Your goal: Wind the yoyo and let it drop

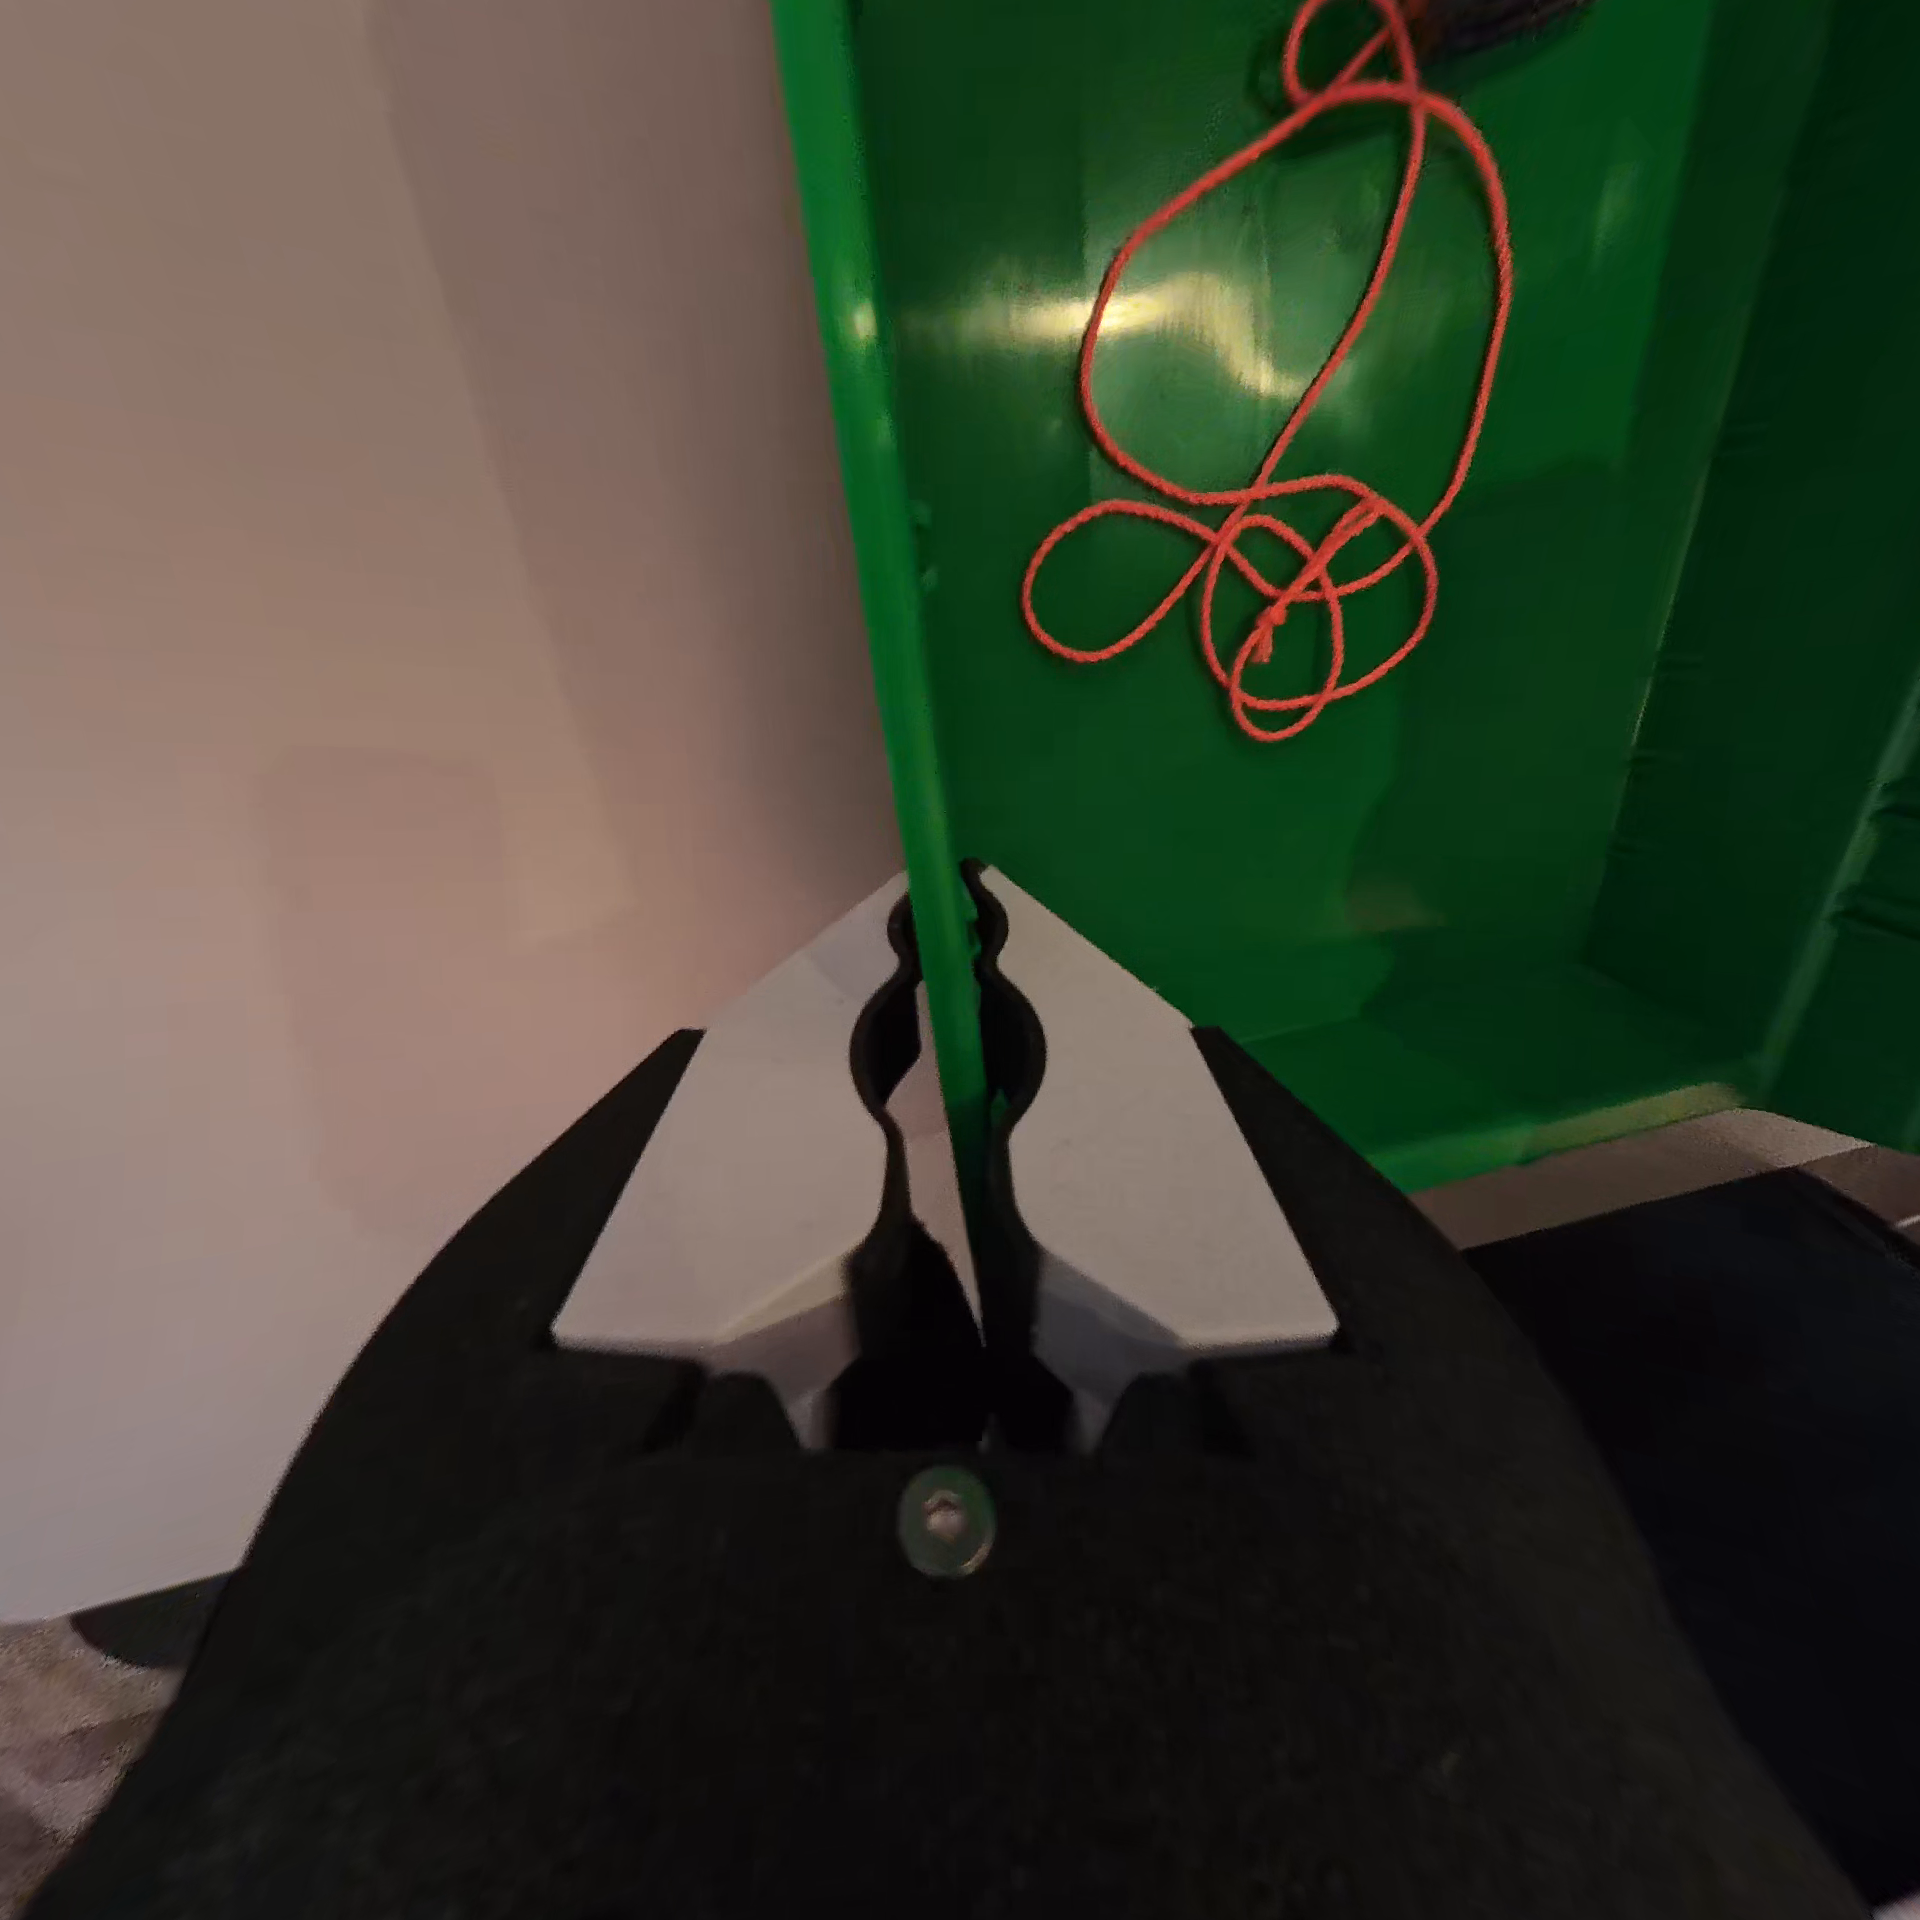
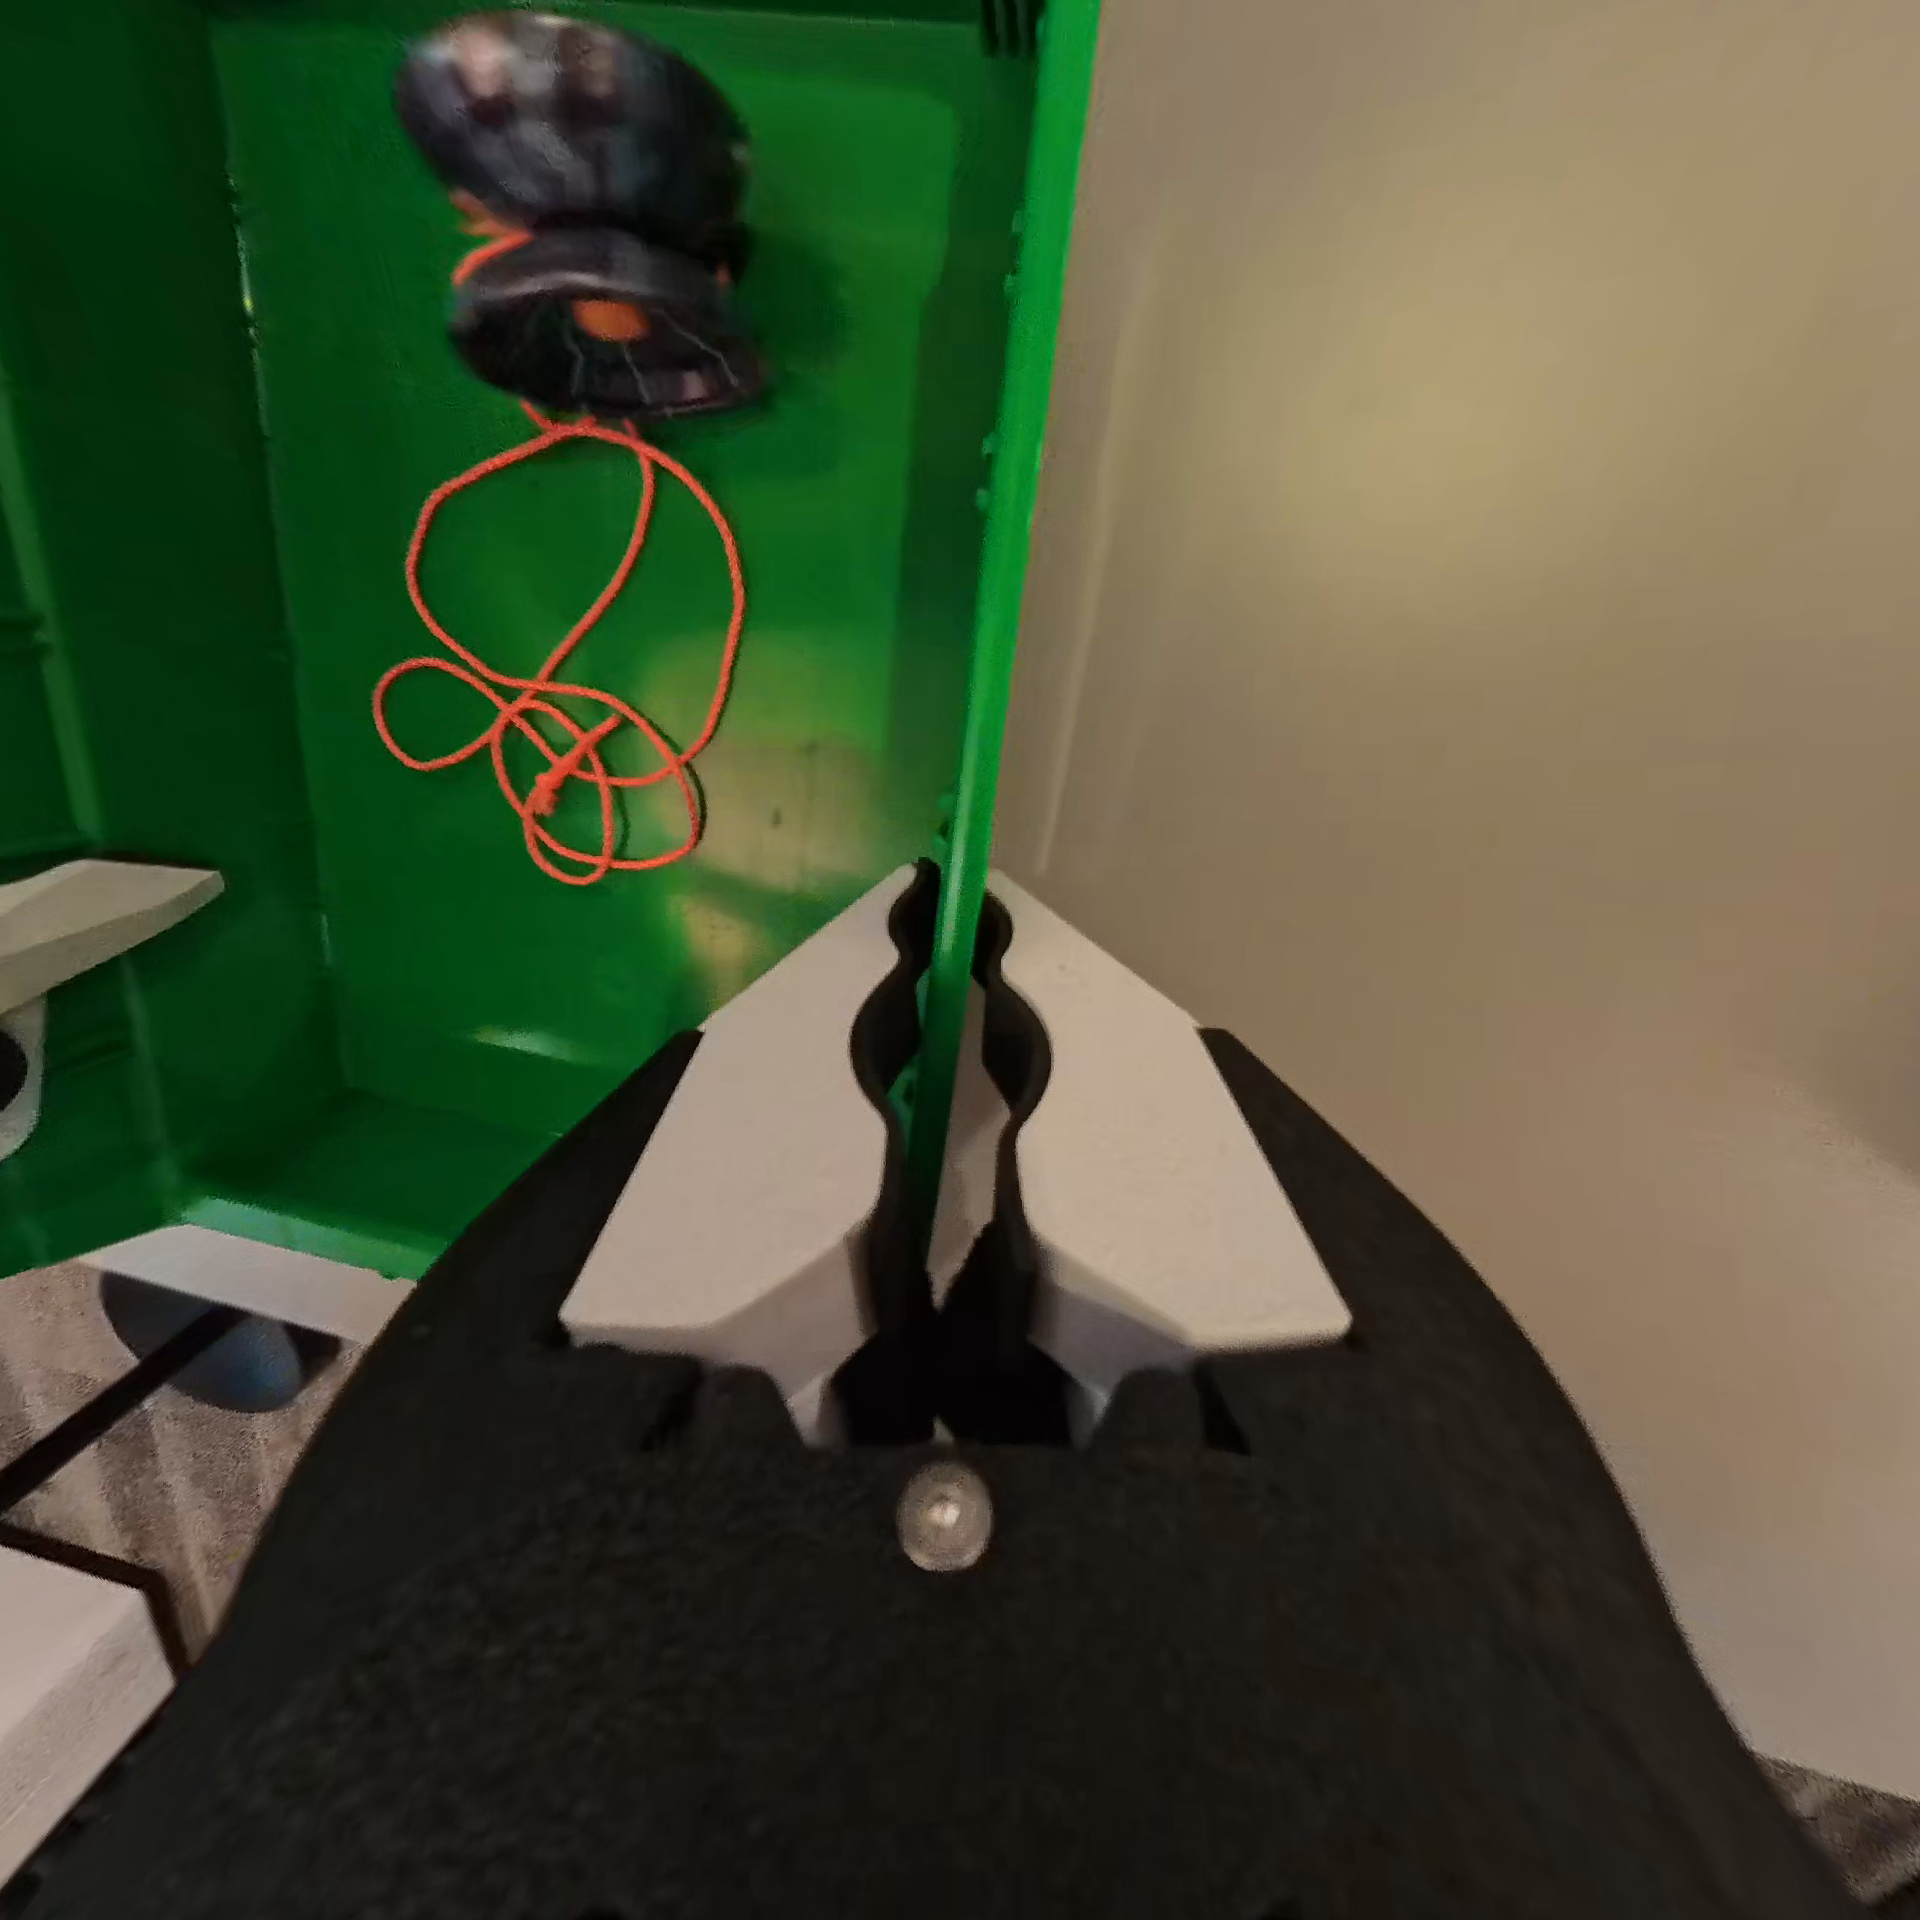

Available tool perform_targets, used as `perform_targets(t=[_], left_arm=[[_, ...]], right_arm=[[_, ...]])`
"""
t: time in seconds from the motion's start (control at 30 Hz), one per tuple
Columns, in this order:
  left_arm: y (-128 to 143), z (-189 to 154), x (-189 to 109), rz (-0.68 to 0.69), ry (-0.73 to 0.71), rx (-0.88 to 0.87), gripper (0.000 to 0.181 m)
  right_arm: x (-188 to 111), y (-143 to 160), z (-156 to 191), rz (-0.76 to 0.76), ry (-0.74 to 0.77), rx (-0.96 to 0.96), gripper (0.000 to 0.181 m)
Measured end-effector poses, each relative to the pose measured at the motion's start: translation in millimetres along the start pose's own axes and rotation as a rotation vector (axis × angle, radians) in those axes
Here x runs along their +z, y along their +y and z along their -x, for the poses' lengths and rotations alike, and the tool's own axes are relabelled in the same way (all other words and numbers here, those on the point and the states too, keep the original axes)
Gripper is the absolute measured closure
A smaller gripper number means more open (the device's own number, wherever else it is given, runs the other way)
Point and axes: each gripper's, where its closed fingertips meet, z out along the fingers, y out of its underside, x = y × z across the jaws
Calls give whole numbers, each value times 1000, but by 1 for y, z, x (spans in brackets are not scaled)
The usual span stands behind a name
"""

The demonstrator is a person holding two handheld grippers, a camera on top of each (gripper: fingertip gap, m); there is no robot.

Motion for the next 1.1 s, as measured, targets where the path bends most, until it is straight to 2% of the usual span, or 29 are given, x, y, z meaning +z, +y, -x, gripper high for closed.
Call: perform_targets(t=[0.03,0.13,0.23,0.3,0.4,0.47,0.53,0.6,0.67,0.73,0.8,0.9,0.97,1.1], left_arm=[[1,22,-7,-4,-10,2,181],[-3,86,-21,-41,-60,19,180],[-12,139,-24,-71,-107,15,180],[-15,162,-19,-65,-132,13,180],[-10,177,-4,-17,-150,21,176],[-16,176,-9,-44,-150,-11,149],[-29,180,-35,-149,-236,-11,142],[-36,173,-68,-231,-293,13,132],[-35,156,-99,-293,-322,31,123],[-30,133,-130,-379,-334,40,128],[-24,104,-160,-476,-319,36,128],[-21,62,-192,-663,-279,24,99],[-11,37,-188,-696,-198,-25,106],[24,11,-139,-530,-94,-150,110]], right_arm=[[4,-5,22,-8,-9,-15,177],[21,-23,85,-48,-22,-31,177],[41,-37,131,-75,-39,-22,177],[57,-37,148,-68,-29,-20,175],[76,-28,159,-42,-27,-27,170],[73,-24,166,-25,-101,-60,162],[55,-23,165,-32,-190,-99,154],[21,-24,159,-93,-299,-155,147],[-19,-22,131,-166,-338,-214,139],[-61,-18,83,-261,-341,-248,133],[-102,-14,18,-359,-304,-237,133],[-155,-2,-93,-466,-241,-152,130],[-185,11,-164,-549,-217,-90,126],[-206,59,-292,-549,-94,73,125]])
